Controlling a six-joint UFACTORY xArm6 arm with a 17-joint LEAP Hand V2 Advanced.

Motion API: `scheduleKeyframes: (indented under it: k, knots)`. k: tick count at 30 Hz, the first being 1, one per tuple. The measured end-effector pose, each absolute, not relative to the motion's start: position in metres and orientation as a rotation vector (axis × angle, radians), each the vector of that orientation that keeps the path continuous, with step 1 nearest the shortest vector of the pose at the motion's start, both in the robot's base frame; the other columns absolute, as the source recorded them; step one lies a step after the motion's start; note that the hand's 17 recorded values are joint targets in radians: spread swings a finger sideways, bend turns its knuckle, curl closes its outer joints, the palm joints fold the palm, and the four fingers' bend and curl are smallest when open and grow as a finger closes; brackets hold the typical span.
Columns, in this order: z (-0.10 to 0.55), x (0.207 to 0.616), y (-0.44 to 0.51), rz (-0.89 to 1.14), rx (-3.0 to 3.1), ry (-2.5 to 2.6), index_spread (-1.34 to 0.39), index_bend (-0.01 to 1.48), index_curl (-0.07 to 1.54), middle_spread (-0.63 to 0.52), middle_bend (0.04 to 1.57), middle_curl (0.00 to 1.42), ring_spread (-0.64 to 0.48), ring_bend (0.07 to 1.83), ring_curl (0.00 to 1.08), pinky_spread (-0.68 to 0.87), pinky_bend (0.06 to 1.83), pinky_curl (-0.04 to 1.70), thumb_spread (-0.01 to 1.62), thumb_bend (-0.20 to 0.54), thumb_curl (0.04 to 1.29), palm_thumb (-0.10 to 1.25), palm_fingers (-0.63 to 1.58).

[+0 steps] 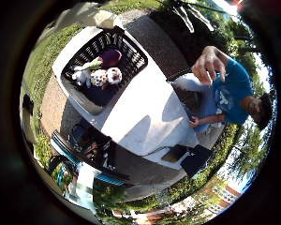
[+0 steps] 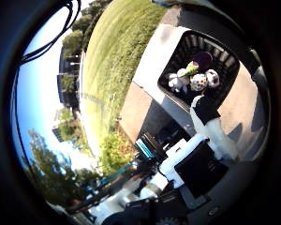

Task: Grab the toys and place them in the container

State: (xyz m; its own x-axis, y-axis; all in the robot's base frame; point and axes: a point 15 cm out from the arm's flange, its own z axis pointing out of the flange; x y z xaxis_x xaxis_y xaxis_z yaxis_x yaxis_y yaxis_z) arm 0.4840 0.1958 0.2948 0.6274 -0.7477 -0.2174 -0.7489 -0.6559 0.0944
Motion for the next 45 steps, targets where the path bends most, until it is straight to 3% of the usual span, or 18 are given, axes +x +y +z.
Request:
scheduleKeyframes:
  k: [11,17,24,45]
  knots:
    - [0.345,0.451,0.143,0.466,-2.752,1.471,-0.34,0.2,0.34,0.08,0.15,0.27,0.3,0.34,0.32,0.48,0.67,0.22,1.11,-0.025,0.51,0.84,0.08]
    - [0.36,0.404,0.14,0.641,-2.83,1.455,-0.28,0.19,0.34,0.09,0.15,0.27,0.3,0.35,0.32,0.47,0.66,0.21,1.17,-0.028,0.48,0.81,0.08]
    - [0.388,0.383,0.149,0.572,-2.853,1.394,-0.23,0.21,0.34,0.09,0.17,0.28,0.3,0.36,0.32,0.45,0.57,0.19,1.24,-0.025,0.44,0.75,0.07]
    - [0.364,0.338,0.097,0.614,-2.737,1.73,-0.18,0.19,0.35,0.09,0.15,0.29,0.29,0.31,0.32,0.43,0.43,0.19,1.31,-0.02,0.38,0.71,0.13]
